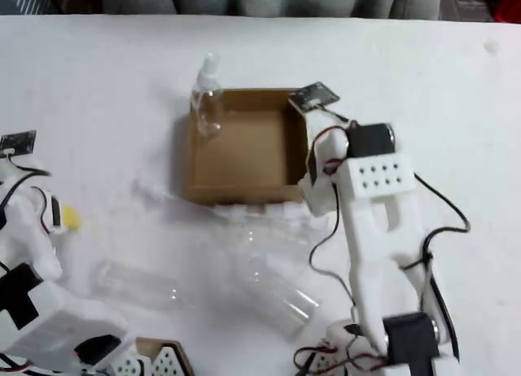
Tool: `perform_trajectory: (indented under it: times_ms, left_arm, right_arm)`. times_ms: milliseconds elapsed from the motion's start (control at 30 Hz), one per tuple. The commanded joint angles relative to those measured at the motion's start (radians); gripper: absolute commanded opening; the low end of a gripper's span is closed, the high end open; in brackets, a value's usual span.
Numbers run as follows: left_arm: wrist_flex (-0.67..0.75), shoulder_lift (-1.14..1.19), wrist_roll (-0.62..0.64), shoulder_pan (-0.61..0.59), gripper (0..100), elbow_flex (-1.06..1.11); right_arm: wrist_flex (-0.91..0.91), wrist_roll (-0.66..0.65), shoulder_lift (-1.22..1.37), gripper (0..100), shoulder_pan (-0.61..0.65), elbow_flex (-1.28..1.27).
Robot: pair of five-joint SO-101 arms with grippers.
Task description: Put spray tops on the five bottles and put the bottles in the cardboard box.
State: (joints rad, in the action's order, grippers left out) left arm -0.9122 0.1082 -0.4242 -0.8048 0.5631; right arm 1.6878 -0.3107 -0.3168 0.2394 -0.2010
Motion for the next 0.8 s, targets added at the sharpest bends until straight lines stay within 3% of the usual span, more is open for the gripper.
perform_trajectory:
  times_ms: [0,200,400,567,767]
  left_arm:
    - [-0.098,-0.018,0.014,-0.030,2,-0.098]
    - [-0.192,-0.016,0.014,-0.071,2,-0.204]
    - [-0.253,-0.016,0.014,-0.108,2,-0.288]
    - [-0.302,-0.016,0.014,-0.119,2,-0.354]
    - [-0.322,-0.016,0.014,-0.119,2,-0.405]
  right_arm:
    - [0.030,0.009,-0.130,1.9,0.064,0.037]
    - [0.016,-0.041,-0.257,2.4,0.302,0.037]
    - [-0.096,-0.068,-0.208,2.5,0.579,0.037]
    - [-0.240,-0.066,-0.015,2.5,0.694,0.044]
    - [-0.374,-0.068,0.220,2.6,0.731,0.110]
